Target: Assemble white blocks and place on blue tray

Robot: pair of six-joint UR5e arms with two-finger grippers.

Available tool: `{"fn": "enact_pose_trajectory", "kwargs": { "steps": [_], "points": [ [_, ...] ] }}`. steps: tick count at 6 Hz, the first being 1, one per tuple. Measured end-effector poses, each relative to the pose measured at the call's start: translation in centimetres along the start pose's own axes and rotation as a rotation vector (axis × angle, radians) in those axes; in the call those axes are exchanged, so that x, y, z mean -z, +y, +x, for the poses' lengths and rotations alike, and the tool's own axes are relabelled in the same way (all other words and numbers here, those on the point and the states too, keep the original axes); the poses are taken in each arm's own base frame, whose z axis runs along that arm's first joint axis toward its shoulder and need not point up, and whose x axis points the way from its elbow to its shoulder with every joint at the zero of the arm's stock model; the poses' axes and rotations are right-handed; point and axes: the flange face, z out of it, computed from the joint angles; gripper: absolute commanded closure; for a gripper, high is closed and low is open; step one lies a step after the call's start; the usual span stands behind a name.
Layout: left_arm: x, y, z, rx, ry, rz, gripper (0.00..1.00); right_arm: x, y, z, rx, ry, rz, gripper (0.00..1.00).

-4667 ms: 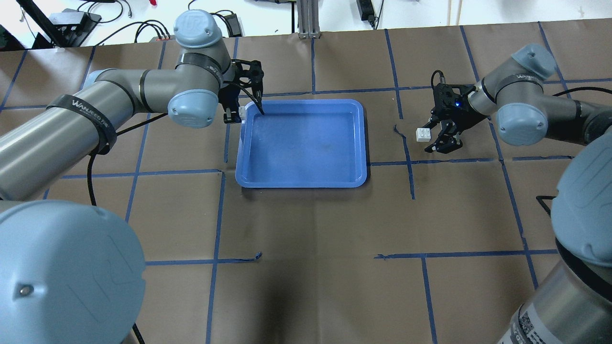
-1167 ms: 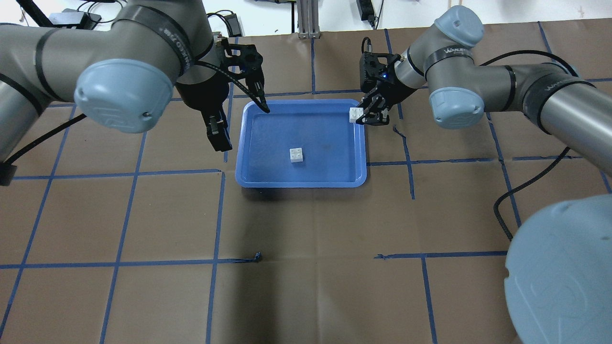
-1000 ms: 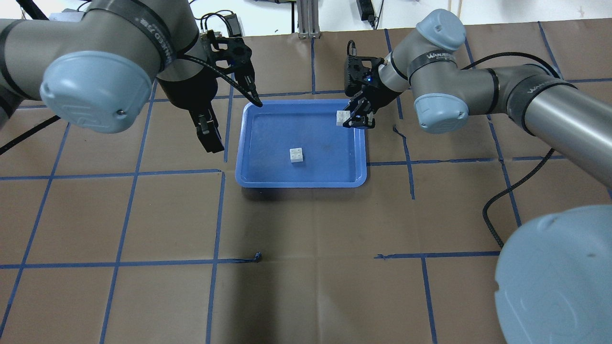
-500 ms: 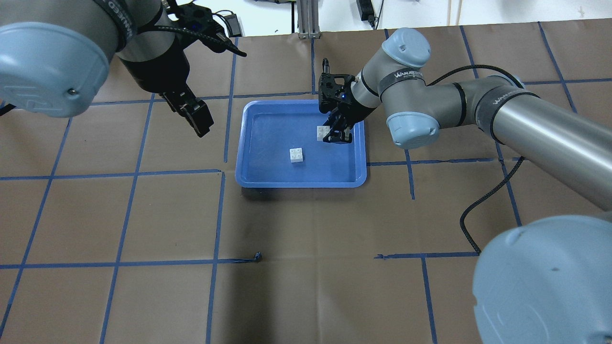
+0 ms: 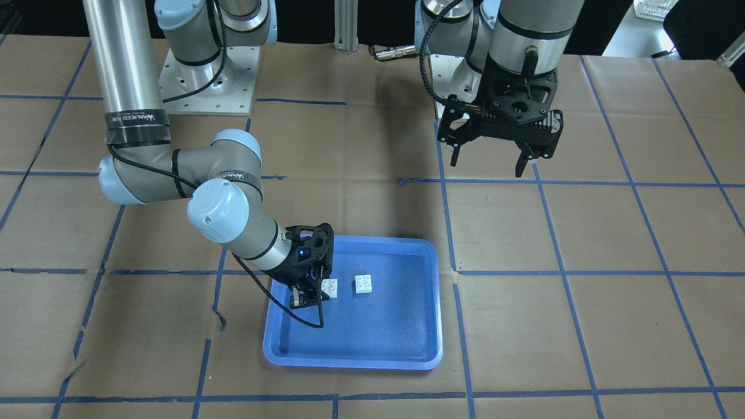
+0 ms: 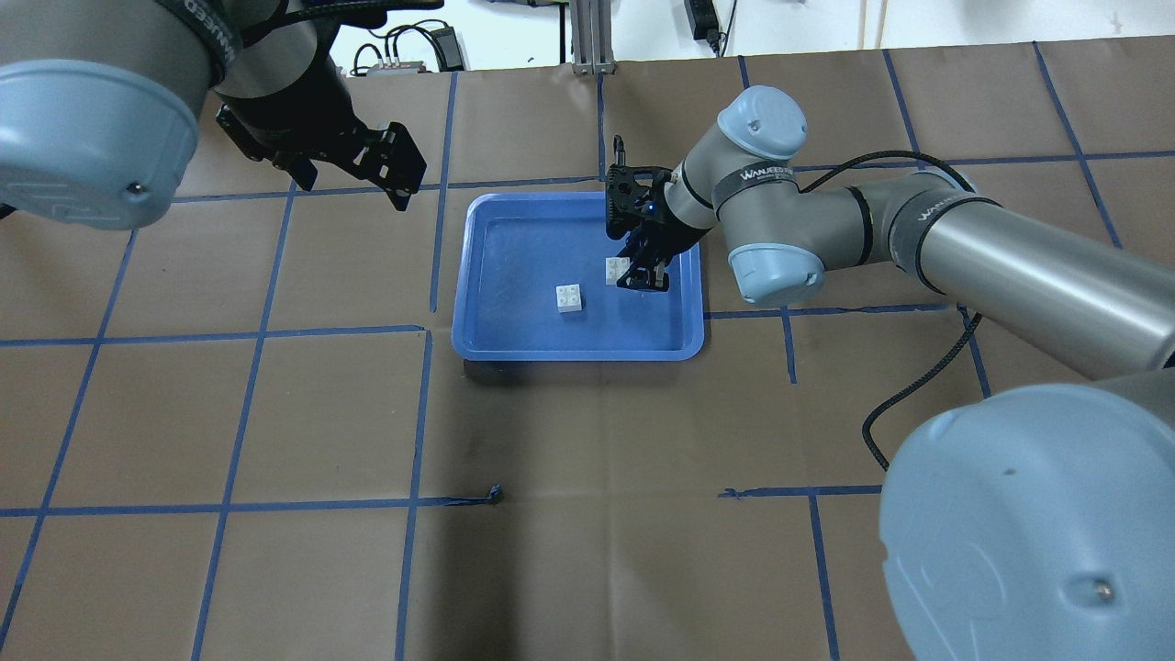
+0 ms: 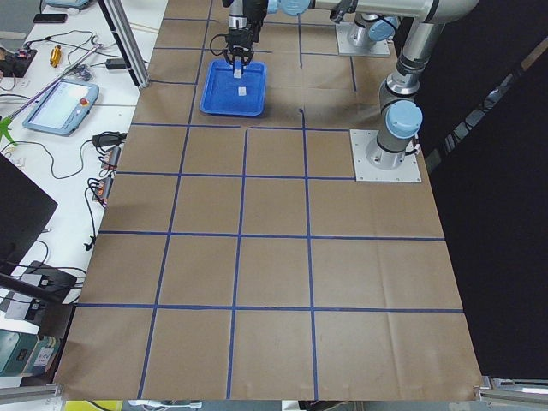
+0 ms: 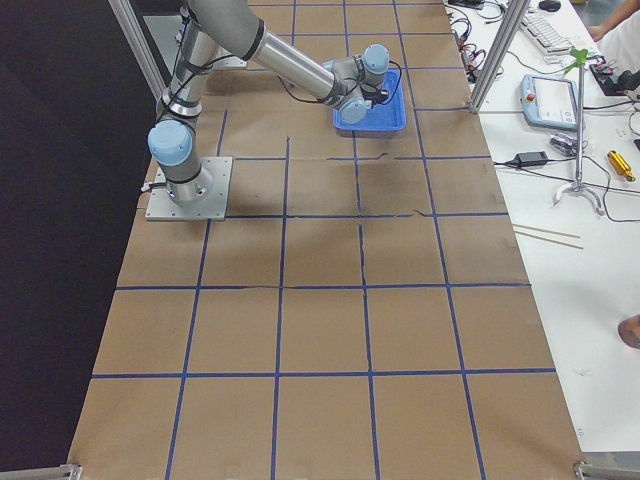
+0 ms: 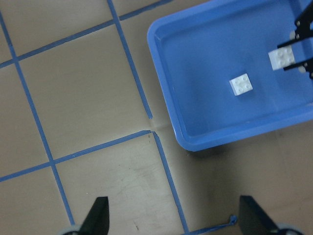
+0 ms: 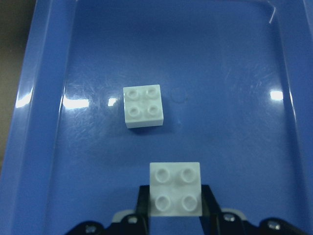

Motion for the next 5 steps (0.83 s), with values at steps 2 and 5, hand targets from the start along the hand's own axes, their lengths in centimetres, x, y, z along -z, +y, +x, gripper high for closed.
{"fn": "enact_pose_trajectory", "kwargs": {
  "steps": [2,5],
  "points": [
    [0.8,0.6,-0.8,0.040,0.000,-0.022,0.01,-1.9,-0.6,-0.8,-0.006,-0.006,-0.001,0.74],
    [1.8,1.7,-1.1,0.049,0.001,-0.032,0.01,-2.9,-0.9,-1.2,-0.008,-0.012,-0.001,0.74]
  ]
}}
